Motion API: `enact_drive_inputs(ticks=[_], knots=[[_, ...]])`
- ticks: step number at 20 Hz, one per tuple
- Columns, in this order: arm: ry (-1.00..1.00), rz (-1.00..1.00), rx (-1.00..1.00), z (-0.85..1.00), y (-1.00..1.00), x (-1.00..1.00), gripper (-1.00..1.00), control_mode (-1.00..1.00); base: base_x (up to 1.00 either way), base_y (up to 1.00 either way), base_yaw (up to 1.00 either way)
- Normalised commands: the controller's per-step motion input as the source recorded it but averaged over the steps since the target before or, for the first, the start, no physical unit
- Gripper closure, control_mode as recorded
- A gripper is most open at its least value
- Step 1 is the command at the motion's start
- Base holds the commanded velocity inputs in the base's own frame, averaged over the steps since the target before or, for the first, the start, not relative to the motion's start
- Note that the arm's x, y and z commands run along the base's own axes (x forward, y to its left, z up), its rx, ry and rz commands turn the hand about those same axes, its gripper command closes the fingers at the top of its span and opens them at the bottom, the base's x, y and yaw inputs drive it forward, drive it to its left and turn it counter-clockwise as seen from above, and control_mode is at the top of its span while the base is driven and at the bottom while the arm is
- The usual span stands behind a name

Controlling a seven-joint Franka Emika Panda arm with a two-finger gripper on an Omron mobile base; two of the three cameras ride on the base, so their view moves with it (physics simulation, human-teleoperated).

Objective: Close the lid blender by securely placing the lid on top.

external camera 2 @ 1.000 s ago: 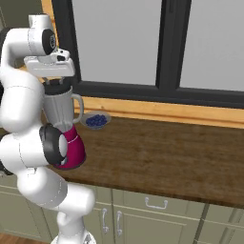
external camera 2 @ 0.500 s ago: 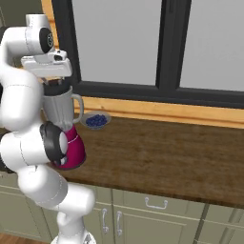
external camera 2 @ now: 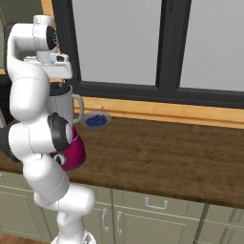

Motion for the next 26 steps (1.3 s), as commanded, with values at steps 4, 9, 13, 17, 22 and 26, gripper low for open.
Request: enact_drive_inputs(ticks=[4,9,13,17,22,26], knots=[[0.05,0.00,0.00,-0.23,0.00,0.00,1.00,-1.00,0.00,0.00,0.00],[-0.02,0.00,0.00,0.19,0.00,-0.07,-1.00,-1.00,0.00,0.00,0.00],[-0.07,0.00,0.00,0.17,-0.04,-0.21,-1.00,-1.00,0.00,0.00,0.00],[-0.06,0.00,0.00,0.01,-0.08,-0.31,-1.00,-1.00,0.00,0.00,0.00],[-0.06,0.00,0.00,0.01,-0.07,-0.42,-1.00,-1.00,0.00,0.00,0.00],[-0.23,0.01,0.00,0.12,0.00,-0.95,-1.00,-1.00,0.00,0.00,0.00]])
